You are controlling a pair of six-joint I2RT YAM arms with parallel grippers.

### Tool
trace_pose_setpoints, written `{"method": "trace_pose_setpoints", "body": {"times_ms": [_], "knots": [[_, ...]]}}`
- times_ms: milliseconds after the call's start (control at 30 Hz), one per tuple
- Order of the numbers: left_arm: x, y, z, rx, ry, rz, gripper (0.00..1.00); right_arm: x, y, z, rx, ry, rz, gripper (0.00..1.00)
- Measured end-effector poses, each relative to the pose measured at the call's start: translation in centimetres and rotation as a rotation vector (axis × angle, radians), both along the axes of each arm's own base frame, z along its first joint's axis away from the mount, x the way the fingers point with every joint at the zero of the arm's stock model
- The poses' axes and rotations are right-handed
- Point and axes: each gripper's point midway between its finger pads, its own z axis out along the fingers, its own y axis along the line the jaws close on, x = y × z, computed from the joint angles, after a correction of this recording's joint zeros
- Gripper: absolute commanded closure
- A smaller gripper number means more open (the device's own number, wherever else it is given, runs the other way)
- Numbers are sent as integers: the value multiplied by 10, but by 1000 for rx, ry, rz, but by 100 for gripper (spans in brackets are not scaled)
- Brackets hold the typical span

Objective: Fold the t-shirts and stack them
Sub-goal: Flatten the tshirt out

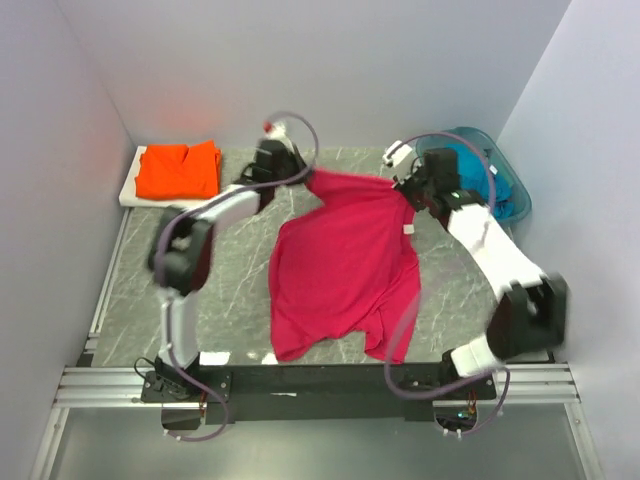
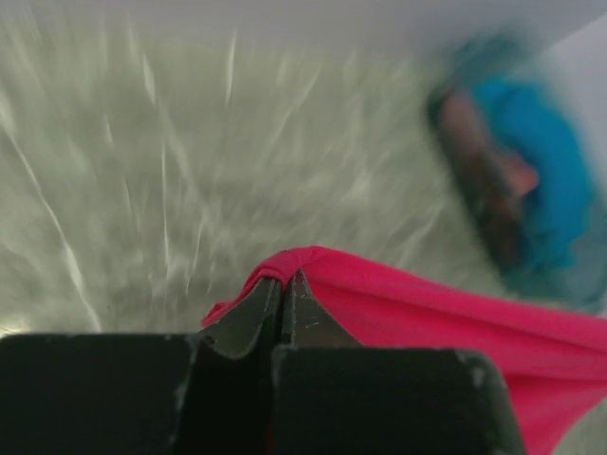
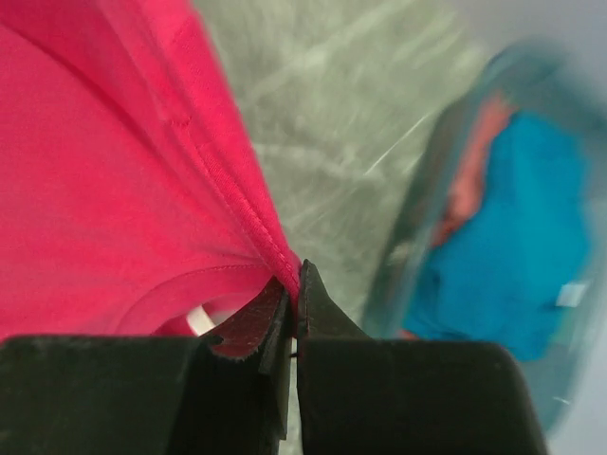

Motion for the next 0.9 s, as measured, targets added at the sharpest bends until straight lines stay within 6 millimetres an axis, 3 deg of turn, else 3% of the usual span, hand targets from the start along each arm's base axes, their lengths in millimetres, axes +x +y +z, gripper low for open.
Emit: {"method": "trace_pose_setpoints", "body": {"times_ms": [33, 100, 167, 233, 300, 533, 600, 633, 667, 700, 733, 767, 833, 900], "knots": [[6, -9, -48, 10, 102, -29, 99, 11, -5, -26, -12, 55, -20, 100], [5, -22, -126, 28, 277, -71, 99, 27, -13, -69, -37, 137, -56, 100], [-5, -30, -177, 31, 410, -95, 99, 32, -22, -109, -64, 225, -85, 100], [-3, -38, -171, 2, 406, -120, 99, 37, -28, -130, -85, 272, -107, 100], [4, -42, -155, -10, 378, -125, 99, 49, -32, -135, -96, 278, -130, 100], [20, -50, -119, -24, 317, -132, 98, 92, -38, -102, -90, 175, -213, 100], [23, -51, -112, -22, 302, -135, 83, 97, -39, -94, -79, 154, -229, 94], [24, -51, -109, -18, 297, -138, 73, 99, -39, -91, -72, 148, -236, 78], [25, -52, -106, -14, 290, -142, 49, 100, -39, -90, -62, 146, -246, 73], [25, -52, -103, -5, 282, -149, 39, 101, -39, -88, -56, 144, -252, 66], [26, -52, -100, 0, 279, -152, 30, 102, -39, -86, -50, 141, -260, 52], [27, -53, -96, 10, 270, -156, 15, 104, -40, -83, -37, 136, -274, 47], [29, -53, -89, 29, 255, -156, 9, 105, -41, -80, -25, 132, -290, 33], [30, -46, -78, 99, 213, -130, 7, 103, -41, -80, -8, 135, -299, 29]]}}
